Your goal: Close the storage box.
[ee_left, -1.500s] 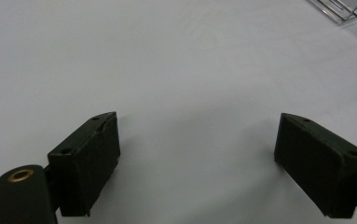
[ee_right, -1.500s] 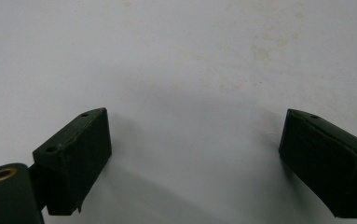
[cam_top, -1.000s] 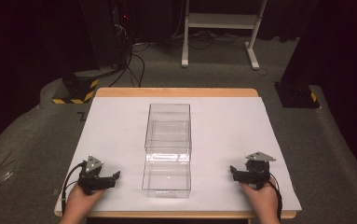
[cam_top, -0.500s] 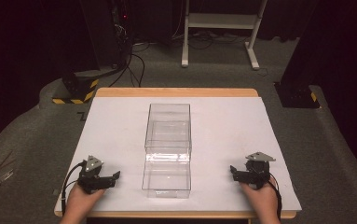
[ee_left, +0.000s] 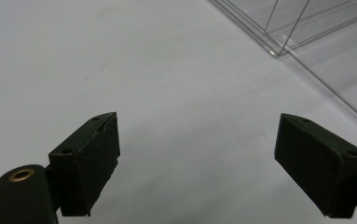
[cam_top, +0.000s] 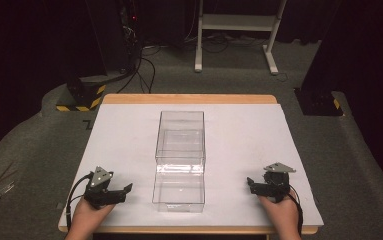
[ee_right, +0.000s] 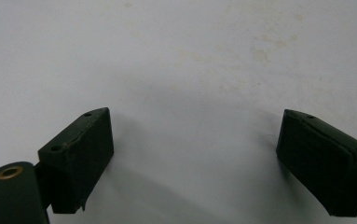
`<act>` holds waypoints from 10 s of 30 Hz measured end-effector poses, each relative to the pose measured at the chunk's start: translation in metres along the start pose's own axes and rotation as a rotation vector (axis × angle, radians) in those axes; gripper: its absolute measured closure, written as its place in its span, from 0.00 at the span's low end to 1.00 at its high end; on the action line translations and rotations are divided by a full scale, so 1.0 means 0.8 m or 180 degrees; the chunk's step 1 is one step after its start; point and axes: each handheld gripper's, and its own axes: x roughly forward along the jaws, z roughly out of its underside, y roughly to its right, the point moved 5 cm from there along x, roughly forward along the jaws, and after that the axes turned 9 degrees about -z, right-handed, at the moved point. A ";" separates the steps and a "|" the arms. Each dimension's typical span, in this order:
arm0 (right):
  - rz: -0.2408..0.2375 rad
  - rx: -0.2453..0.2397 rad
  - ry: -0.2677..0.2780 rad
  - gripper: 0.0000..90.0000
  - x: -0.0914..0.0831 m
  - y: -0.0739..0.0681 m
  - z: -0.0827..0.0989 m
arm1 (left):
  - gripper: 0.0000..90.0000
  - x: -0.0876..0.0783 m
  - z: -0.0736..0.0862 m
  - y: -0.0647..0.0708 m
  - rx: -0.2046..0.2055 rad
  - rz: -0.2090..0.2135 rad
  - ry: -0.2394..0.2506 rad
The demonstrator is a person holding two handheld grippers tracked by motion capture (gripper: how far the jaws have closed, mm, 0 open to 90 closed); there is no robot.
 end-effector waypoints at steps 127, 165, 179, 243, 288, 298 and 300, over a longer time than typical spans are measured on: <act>-0.0006 -0.0003 0.0014 0.13 -0.003 -0.002 0.004 | 0.18 -0.036 -0.027 0.145 0.0241 0.0996 0.0365; -0.0009 -0.0005 0.0013 0.13 -0.003 -0.002 0.004 | 0.21 -0.022 -0.036 0.134 0.0090 0.0872 0.0406; -0.0008 -0.0003 0.0013 0.13 -0.003 -0.002 0.004 | 0.21 -0.018 -0.038 0.135 0.0038 0.0881 0.0403; -0.0013 0.0001 0.0006 0.13 -0.003 -0.002 0.005 | 0.18 -0.001 -0.053 0.123 -0.0084 0.0700 0.0532; -0.0012 -0.0007 0.0019 0.13 -0.002 -0.001 0.004 | 0.16 0.060 -0.092 0.105 -0.0354 0.0555 0.0460; -0.0015 -0.0006 0.0018 0.13 -0.002 -0.001 0.004 | 0.15 0.077 -0.100 0.098 -0.0430 0.0516 0.0378; -0.0014 -0.0007 0.0017 0.13 -0.002 -0.001 0.004 | 0.15 0.080 -0.101 0.097 -0.0449 0.0523 0.0356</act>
